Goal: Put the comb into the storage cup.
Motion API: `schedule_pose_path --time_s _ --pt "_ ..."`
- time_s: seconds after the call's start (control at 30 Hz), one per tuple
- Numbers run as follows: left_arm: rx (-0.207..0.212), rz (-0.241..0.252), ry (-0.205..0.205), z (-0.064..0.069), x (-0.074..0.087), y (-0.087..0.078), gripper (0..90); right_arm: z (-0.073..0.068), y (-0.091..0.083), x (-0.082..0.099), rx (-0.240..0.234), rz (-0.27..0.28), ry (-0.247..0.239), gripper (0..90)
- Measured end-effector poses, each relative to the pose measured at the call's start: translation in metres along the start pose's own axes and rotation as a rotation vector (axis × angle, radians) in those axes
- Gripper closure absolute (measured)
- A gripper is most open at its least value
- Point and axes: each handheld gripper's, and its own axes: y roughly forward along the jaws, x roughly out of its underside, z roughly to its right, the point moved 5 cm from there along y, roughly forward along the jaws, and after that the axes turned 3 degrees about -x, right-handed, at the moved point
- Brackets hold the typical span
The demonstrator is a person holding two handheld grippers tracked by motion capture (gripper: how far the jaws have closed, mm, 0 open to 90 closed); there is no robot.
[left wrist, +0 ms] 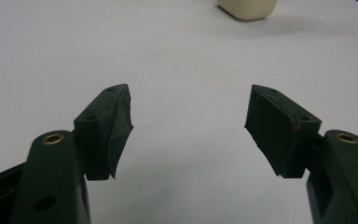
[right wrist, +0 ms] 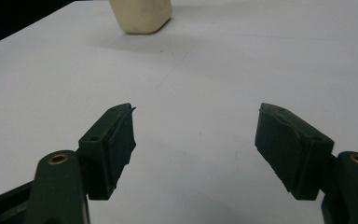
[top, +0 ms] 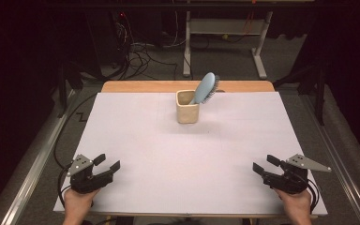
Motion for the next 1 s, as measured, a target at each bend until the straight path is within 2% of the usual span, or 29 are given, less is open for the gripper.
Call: schedule_pose_path --time_s 1.0 --pt "0.011 -0.002 0.001 0.001 0.000 0.000 31.7 0.007 -0.009 0.017 0.030 -0.006 0.029 28.6"
